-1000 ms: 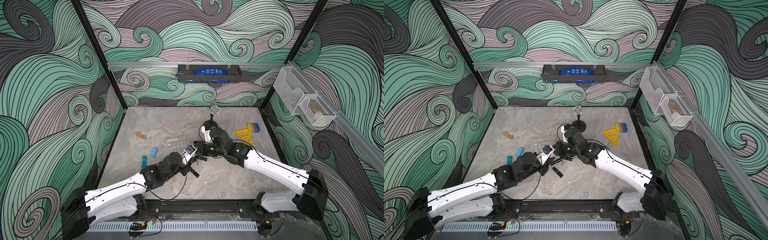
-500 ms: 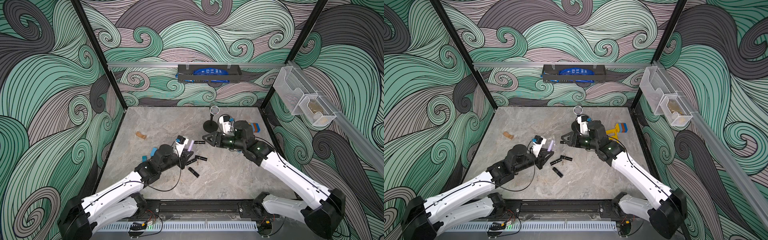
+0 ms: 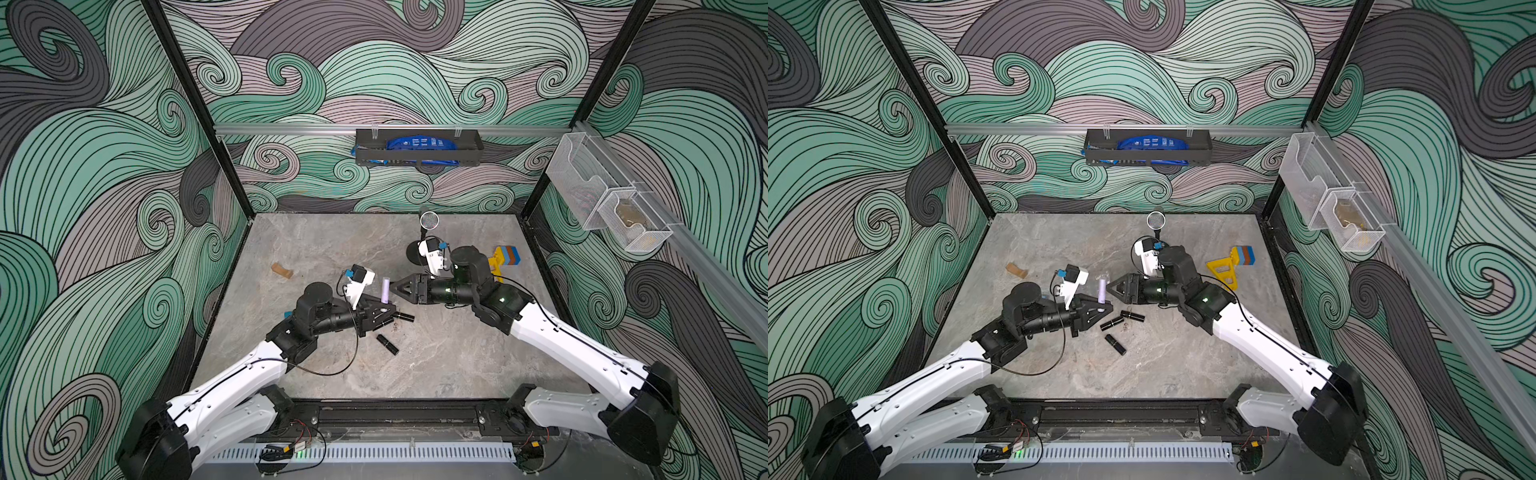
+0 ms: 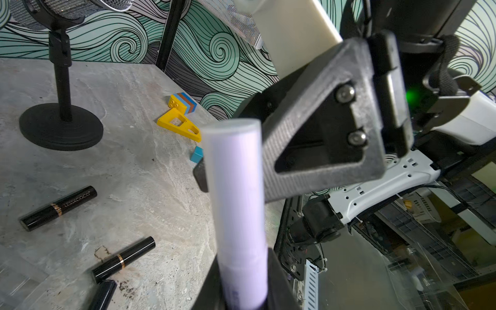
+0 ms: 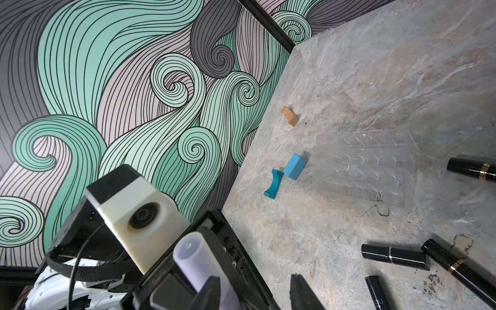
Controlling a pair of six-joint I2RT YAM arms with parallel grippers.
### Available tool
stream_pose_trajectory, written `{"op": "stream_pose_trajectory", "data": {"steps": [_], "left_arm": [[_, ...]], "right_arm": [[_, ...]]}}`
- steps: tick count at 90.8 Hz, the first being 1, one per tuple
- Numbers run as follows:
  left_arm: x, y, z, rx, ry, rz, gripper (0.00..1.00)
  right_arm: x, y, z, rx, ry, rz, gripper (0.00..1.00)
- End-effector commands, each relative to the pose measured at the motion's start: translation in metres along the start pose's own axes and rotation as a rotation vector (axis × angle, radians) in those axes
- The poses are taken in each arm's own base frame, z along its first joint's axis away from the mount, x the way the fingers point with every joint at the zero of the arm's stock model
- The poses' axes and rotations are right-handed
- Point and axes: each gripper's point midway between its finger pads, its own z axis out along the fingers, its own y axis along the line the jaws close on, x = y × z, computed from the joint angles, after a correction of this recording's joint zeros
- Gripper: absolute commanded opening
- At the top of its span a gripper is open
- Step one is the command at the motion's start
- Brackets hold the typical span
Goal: Arrange the lipsticks in the organizer
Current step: Pick up the lipstick at the center of the board.
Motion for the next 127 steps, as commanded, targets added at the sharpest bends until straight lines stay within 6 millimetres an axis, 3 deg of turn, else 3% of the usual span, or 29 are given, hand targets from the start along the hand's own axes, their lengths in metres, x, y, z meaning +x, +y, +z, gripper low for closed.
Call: {"op": "stream_pose_trajectory", "data": {"steps": [1, 13, 22, 37, 51, 73, 86, 108, 116, 127], "left_arm": [[-0.004, -0.016, 0.001, 0.084, 0.008, 0.017, 0.06], [-0.002, -0.014, 0.002, 0.075, 0.026, 0.022, 0.05], [-0.002, -0.011, 0.001, 0.047, 0.029, 0.036, 0.05], [-0.003, 0.008, -0.002, -0.066, 0.018, 0.093, 0.04], [0.003, 0.017, 0.004, -0.095, 0.055, 0.103, 0.04], [0.001, 0.016, -0.001, -0.116, 0.052, 0.125, 0.04], [0.002, 0.021, -0.002, -0.139, 0.049, 0.128, 0.04], [0.01, 0.034, -0.001, -0.221, 0.075, 0.151, 0.03], [0.009, 0.03, 0.0, -0.215, 0.071, 0.176, 0.03], [0.01, 0.024, 0.004, -0.207, 0.074, 0.21, 0.03]], "right_arm": [[-0.009, 0.023, 0.001, -0.057, -0.02, -0.041, 0.43], [-0.011, 0.029, -0.001, -0.07, -0.024, -0.063, 0.44], [-0.025, 0.025, -0.016, -0.039, -0.069, -0.1, 0.47], [-0.03, 0.027, -0.031, -0.003, -0.086, -0.156, 0.49], [-0.015, 0.029, -0.013, 0.038, -0.044, -0.178, 0.49], [0.0, 0.019, 0.017, 0.158, 0.006, -0.199, 0.44], [-0.007, 0.008, 0.012, 0.225, -0.019, -0.199, 0.44], [-0.038, -0.02, -0.024, 0.296, -0.102, -0.154, 0.48], [-0.032, -0.023, -0.02, 0.261, -0.078, -0.123, 0.49], [-0.008, -0.011, 0.005, 0.168, -0.007, -0.085, 0.49]]}}
